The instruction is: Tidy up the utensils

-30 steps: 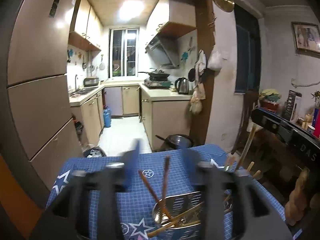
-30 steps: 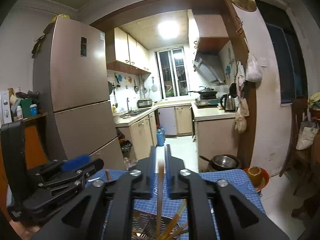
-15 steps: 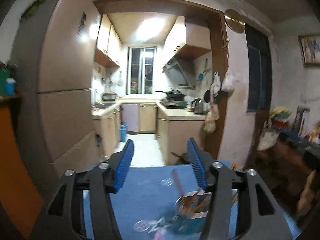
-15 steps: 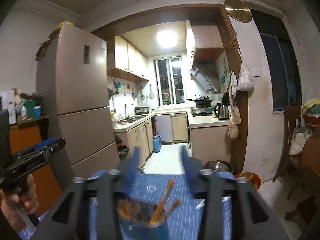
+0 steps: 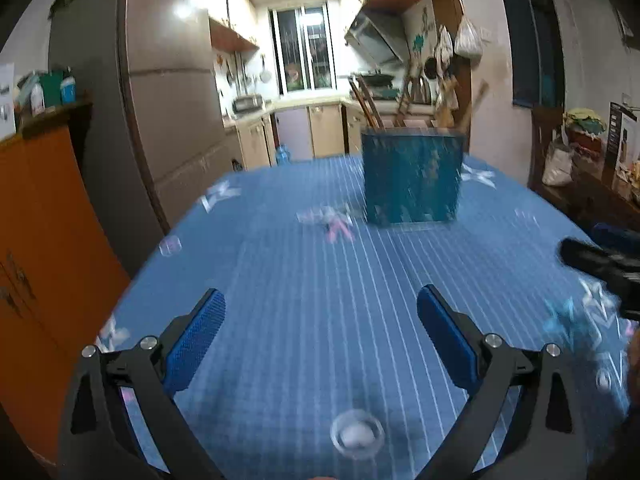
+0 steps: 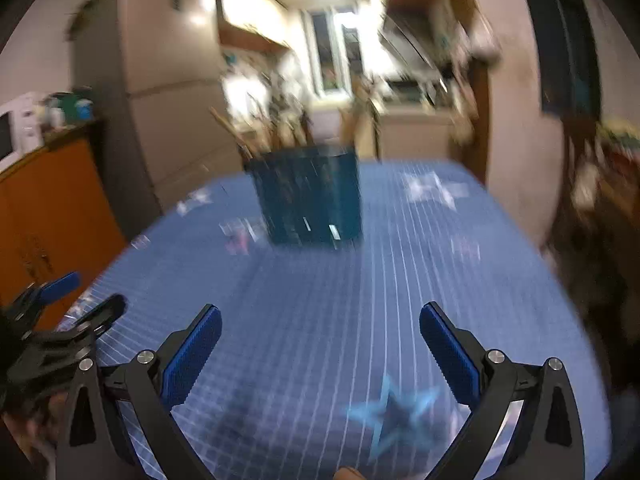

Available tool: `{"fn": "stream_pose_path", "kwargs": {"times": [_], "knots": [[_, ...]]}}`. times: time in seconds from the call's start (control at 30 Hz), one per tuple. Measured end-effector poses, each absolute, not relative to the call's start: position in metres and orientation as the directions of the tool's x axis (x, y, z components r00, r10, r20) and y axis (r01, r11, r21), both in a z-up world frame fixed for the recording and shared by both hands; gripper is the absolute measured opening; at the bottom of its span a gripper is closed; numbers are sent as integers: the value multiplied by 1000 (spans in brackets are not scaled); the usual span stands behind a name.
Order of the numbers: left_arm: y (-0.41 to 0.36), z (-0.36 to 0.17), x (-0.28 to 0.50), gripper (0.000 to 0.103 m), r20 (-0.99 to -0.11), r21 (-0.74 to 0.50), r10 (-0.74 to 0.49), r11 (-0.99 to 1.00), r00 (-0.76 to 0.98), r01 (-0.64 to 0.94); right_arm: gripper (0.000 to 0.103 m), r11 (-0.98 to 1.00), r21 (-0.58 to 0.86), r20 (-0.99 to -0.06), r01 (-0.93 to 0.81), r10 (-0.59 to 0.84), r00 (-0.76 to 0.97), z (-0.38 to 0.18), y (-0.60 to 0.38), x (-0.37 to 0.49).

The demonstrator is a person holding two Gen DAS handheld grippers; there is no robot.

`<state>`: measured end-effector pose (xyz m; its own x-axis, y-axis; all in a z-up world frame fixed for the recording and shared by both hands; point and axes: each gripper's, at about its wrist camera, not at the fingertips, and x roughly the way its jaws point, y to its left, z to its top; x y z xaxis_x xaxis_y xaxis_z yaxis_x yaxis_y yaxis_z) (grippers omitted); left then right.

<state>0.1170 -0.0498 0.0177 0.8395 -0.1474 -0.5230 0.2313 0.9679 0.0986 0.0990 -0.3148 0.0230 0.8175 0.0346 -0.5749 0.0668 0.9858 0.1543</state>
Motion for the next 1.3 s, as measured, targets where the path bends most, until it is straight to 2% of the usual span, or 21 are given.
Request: {"fn": "stream_pose_path", "kwargs": {"times": [0.1,0.23,0.47,0.6,0.93,1.3], "knots": [[-43,10,108,93,-509,75,-139,976,849,205,99,980,168,-604,111,13,797,3,-312,94],[-25,10,90,95,-444,-22,-166,984,880,175,99,974,155,-563,162,-48,825,-3,-307,72],[-47,7,56,95,-361,18,-219,970,906,242,99,981,37,-405,189,-158,901,7,-278,27],[-52,5,43,95,-334,54,-209,969,919,240,99,980,-62,-361,190,-200,911,9,-260,13],[-31,5,31,95,-318,49,-163,981,934,188,99,964,-115,-328,240,-265,907,8,-259,-9],[-13,4,28,95,-316,57,-114,989,942,139,99,964,-101,-353,246,-266,897,1,-267,-13]]}}
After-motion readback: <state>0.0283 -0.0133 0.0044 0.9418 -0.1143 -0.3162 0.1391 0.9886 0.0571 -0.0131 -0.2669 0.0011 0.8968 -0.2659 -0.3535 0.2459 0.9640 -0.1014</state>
